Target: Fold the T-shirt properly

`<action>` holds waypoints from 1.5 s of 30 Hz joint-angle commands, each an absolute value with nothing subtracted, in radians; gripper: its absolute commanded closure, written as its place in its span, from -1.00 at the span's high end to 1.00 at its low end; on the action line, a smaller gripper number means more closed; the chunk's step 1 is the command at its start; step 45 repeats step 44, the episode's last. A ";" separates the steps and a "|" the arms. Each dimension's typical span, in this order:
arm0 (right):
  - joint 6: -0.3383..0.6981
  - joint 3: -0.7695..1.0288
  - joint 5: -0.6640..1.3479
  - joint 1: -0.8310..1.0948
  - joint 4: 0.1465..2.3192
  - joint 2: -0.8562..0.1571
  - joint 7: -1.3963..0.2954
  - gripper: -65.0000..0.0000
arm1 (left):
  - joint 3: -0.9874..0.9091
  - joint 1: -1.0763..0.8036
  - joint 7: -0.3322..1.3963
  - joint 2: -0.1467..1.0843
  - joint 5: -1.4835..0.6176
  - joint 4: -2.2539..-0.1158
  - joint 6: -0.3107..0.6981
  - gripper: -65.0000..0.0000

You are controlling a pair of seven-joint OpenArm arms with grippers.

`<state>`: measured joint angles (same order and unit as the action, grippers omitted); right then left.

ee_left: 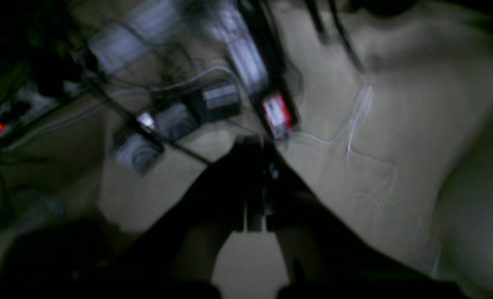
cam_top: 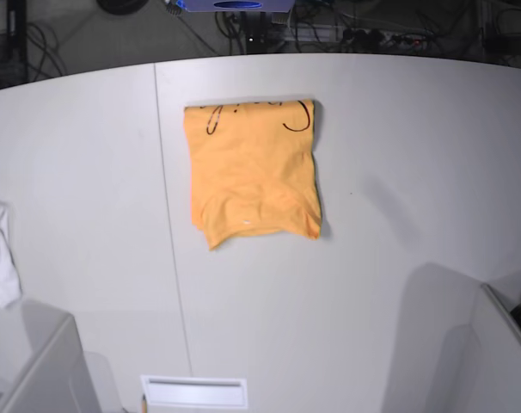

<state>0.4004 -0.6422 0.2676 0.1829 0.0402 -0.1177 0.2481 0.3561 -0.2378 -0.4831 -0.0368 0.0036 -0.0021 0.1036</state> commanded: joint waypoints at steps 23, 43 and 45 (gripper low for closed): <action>0.263 -0.641 0.268 0.140 0.091 -0.159 0.251 -1.00 | 0.366 -0.189 -0.400 -0.019 -0.186 0.000 0.102 -1.00; 0.263 -0.638 0.271 0.159 0.090 -0.162 0.252 -1.00 | 0.358 -0.228 -0.390 -0.024 -0.193 -0.016 0.102 -1.00; 0.263 -0.638 0.271 0.159 0.090 -0.162 0.252 -1.00 | 0.358 -0.228 -0.390 -0.022 -0.193 -0.016 0.102 -1.00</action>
